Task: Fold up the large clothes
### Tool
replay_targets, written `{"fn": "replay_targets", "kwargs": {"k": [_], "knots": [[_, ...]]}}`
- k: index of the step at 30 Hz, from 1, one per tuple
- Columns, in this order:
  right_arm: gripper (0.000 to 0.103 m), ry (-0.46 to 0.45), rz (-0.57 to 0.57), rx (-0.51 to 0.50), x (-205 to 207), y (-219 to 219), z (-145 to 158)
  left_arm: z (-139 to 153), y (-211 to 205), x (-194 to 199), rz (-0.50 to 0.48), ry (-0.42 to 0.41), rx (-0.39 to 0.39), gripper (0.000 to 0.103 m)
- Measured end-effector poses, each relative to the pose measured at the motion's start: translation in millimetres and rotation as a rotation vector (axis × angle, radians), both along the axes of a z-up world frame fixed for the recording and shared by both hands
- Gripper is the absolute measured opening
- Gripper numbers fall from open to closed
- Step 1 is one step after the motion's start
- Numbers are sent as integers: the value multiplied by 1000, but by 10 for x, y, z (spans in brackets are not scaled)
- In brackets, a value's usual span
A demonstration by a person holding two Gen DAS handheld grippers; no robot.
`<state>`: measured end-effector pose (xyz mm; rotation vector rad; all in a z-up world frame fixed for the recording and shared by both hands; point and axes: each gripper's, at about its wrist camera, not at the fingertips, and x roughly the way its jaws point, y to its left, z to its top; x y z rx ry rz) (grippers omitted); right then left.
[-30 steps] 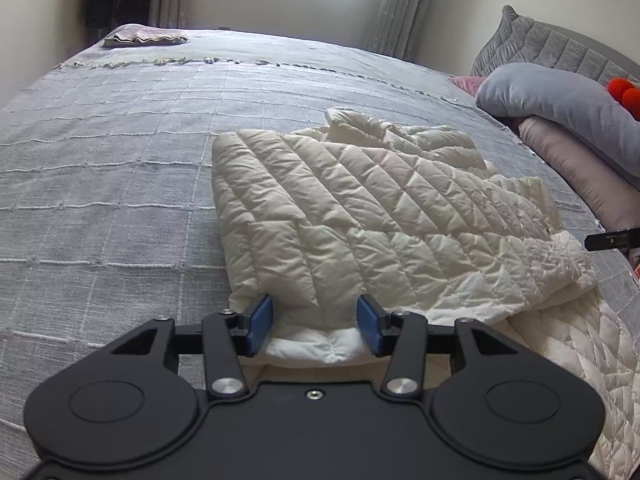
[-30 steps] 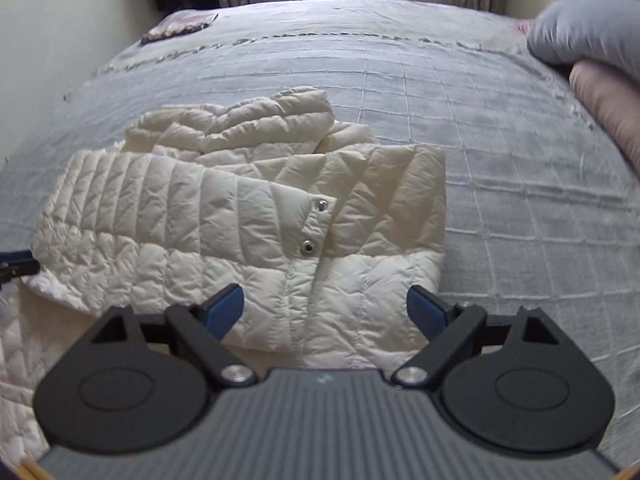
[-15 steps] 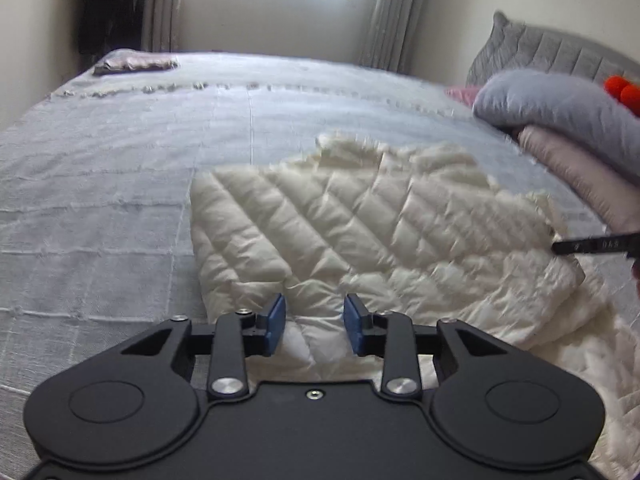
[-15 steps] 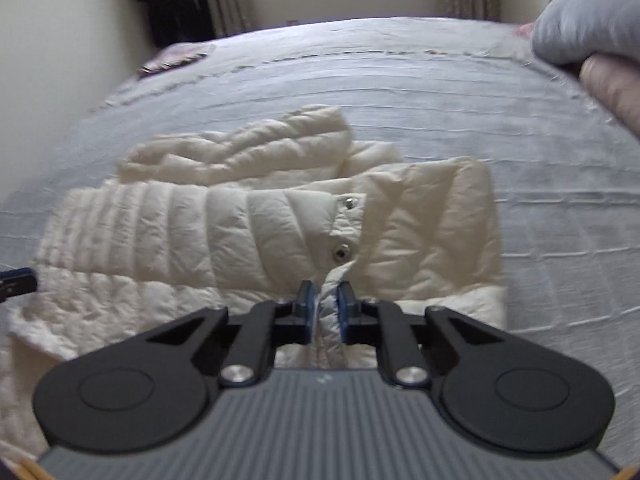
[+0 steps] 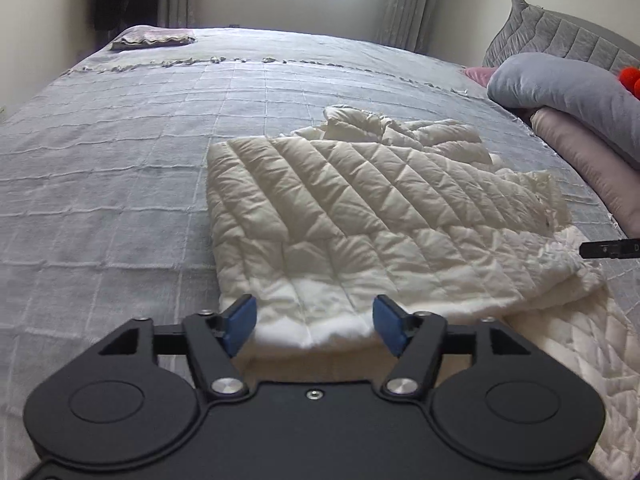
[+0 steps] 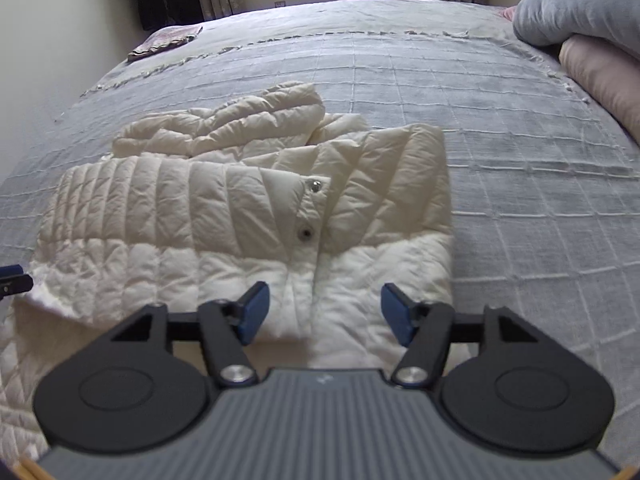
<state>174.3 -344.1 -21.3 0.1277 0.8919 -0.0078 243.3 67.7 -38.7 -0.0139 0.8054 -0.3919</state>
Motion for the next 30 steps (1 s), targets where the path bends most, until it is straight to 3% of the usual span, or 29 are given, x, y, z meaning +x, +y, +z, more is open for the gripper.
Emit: {"fn": "replay_targets", "kwargs": {"k": [2, 4, 10, 19, 30], "knots": [[78, 9, -5, 0, -200, -19, 65, 54, 26, -160, 5, 10, 8, 70], [85, 16, -7, 7, -414, -38, 110, 75, 54, -334, 12, 23, 24, 81], [93, 37, -7, 8, -1042, -69, 108, -23, 111, -848, 21, 72, 44, 88], [97, 65, -7, 35, -1781, -190, -115, -205, 256, -1564, 28, 99, 47, 89], [97, 161, -12, 145, -2001, -411, -450, -313, 538, -1922, 72, 145, 4, 89]]}}
